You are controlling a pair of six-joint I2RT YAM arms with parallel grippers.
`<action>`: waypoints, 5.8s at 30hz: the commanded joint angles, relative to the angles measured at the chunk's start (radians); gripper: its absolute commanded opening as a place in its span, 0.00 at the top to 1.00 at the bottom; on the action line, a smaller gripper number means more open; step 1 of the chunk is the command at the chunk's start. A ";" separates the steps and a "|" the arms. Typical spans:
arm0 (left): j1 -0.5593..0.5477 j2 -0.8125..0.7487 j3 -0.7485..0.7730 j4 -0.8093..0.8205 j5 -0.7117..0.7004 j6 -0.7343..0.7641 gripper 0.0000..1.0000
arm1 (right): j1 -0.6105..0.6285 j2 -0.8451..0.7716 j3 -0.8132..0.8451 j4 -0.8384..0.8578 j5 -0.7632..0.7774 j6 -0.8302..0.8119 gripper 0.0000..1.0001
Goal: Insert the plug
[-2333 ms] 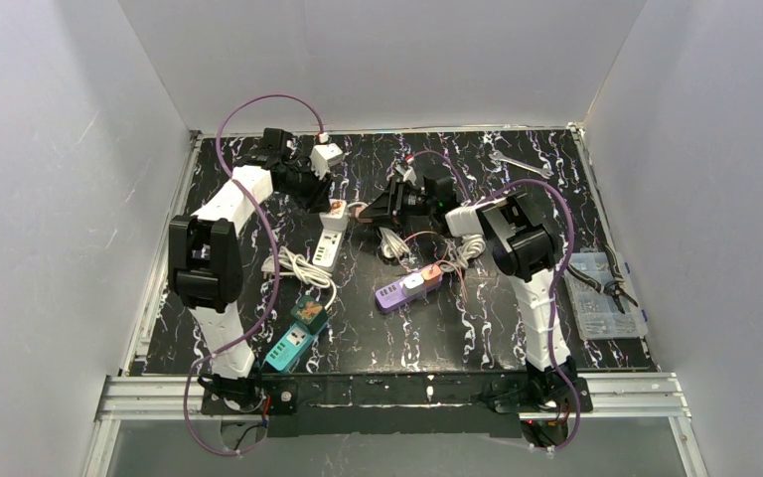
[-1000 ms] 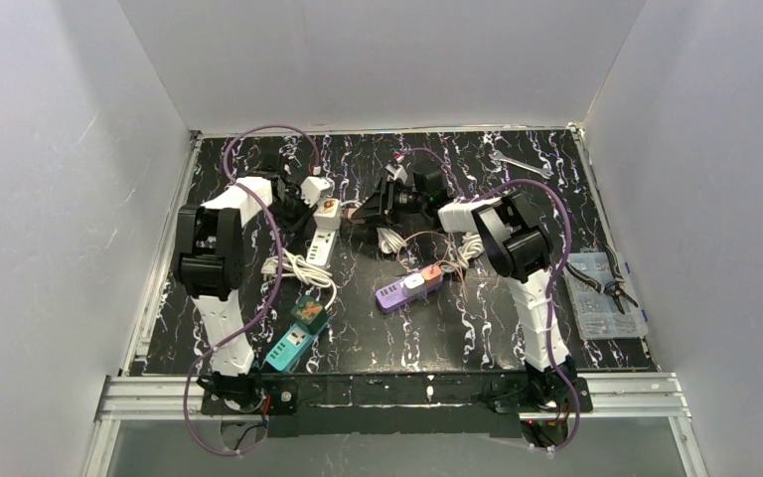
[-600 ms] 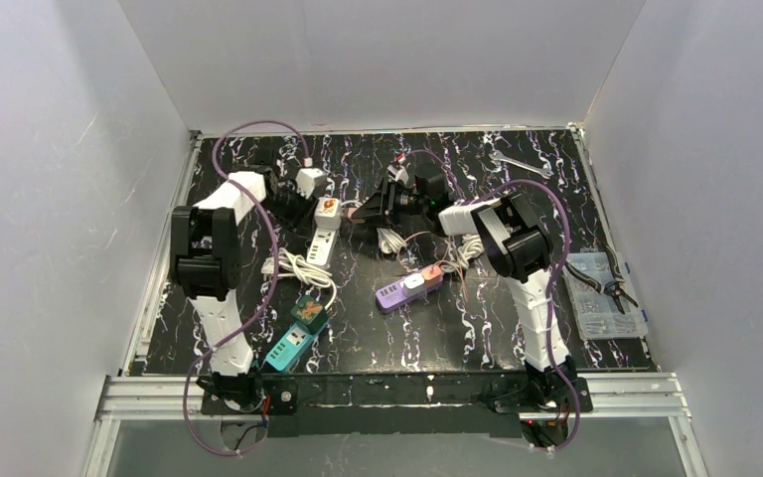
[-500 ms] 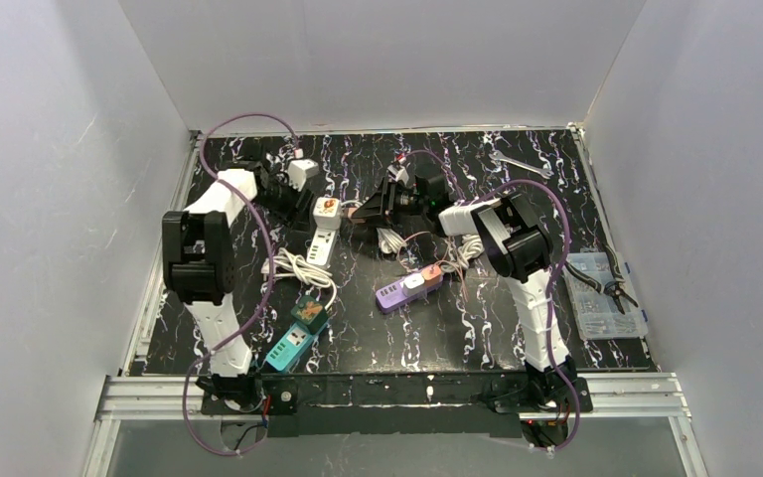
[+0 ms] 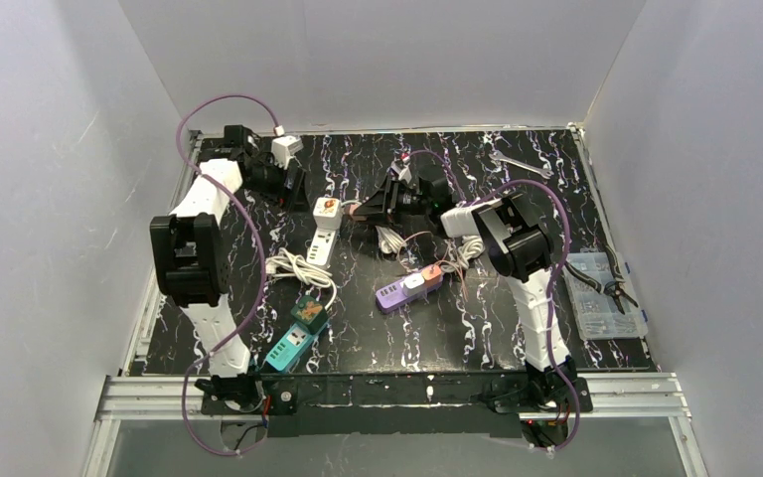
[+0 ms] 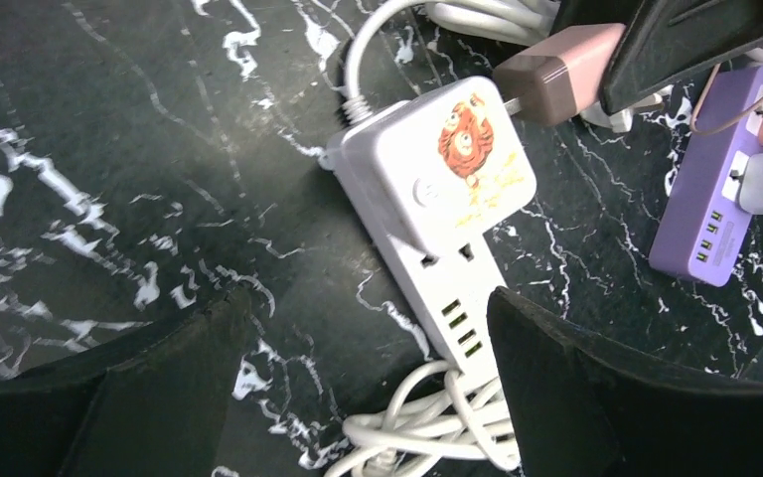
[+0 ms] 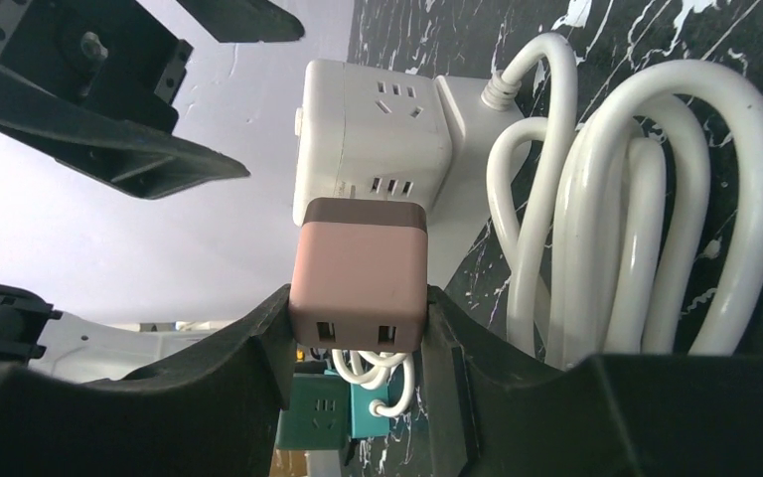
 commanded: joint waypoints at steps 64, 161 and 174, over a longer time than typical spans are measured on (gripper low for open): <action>-0.059 0.239 0.213 0.008 0.144 -0.236 0.34 | 0.015 0.070 0.011 0.010 0.090 -0.023 0.99; -0.069 0.202 0.054 0.004 0.078 -0.184 0.68 | 0.097 0.061 -0.033 0.069 0.228 0.099 0.99; -0.105 0.232 0.001 -0.045 0.126 -0.160 0.75 | 0.128 0.109 0.064 -0.114 0.242 0.044 0.99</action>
